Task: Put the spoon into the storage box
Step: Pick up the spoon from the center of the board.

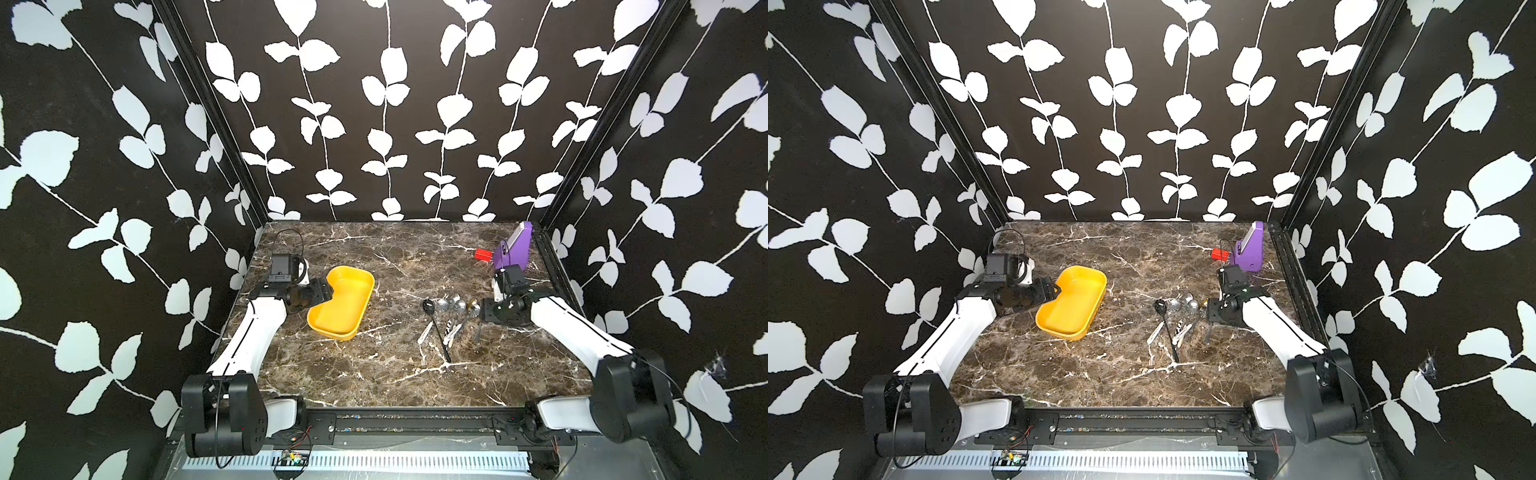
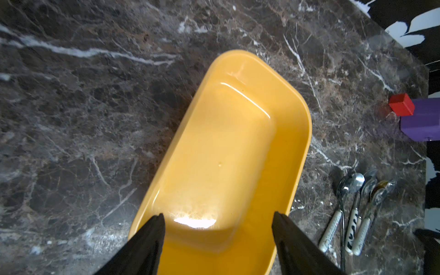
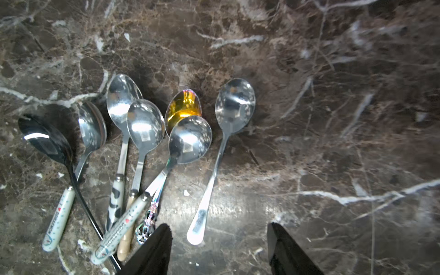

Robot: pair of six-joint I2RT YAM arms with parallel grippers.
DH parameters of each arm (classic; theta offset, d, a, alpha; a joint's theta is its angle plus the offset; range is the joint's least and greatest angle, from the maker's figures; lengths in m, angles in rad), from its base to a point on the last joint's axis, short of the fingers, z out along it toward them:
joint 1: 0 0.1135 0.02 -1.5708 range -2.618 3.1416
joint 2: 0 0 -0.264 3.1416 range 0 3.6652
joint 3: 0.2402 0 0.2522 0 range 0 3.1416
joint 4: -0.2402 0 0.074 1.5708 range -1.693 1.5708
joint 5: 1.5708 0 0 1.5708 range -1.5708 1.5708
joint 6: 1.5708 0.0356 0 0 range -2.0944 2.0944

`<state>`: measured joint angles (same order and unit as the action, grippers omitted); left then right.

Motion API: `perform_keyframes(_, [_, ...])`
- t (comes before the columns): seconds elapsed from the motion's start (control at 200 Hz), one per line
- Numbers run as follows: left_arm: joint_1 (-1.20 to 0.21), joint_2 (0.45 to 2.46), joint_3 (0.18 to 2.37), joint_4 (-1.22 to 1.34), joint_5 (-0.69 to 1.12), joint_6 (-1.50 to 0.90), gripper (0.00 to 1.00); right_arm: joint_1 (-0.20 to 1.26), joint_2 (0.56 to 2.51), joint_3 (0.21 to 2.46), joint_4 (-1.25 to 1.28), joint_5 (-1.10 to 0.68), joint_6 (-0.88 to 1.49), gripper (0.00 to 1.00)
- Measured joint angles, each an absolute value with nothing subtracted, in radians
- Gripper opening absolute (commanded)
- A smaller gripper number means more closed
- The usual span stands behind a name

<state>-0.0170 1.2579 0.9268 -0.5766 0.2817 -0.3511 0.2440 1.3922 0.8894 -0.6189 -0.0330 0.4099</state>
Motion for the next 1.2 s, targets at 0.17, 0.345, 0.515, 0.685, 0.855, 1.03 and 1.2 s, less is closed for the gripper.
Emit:
perform_keyframes(0.17, [-0.017,1.234,0.927,-0.585,0.296,-0.345,0.74,0.249,1.483,0.934,-0.622,-0.025,0.421,0.49])
perform_keyframes(0.345, [-0.017,1.228,0.927,-0.586,0.299,-0.339,0.72,0.253,1.544,0.949,-0.623,-0.014,0.432,0.41])
perform_keyframes(0.515, [-0.017,1.228,0.927,-0.586,0.299,-0.336,0.71,0.261,1.586,0.960,-0.633,-0.007,0.442,0.37])
perform_keyframes(0.685, [-0.017,1.228,0.927,-0.586,0.298,-0.332,0.68,0.267,1.637,0.962,-0.633,0.000,0.446,0.36])
perform_keyframes(0.855, [-0.017,1.228,0.927,-0.586,0.295,-0.328,0.63,0.273,1.686,0.978,-0.642,0.009,0.458,0.31])
perform_keyframes(1.03, [-0.017,1.228,0.927,-0.586,0.294,-0.329,0.63,0.278,1.705,0.995,-0.645,0.020,0.466,0.28])
perform_keyframes(1.2, [-0.017,1.228,0.927,-0.586,0.294,-0.329,0.63,0.278,1.721,1.013,-0.657,0.036,0.469,0.19])
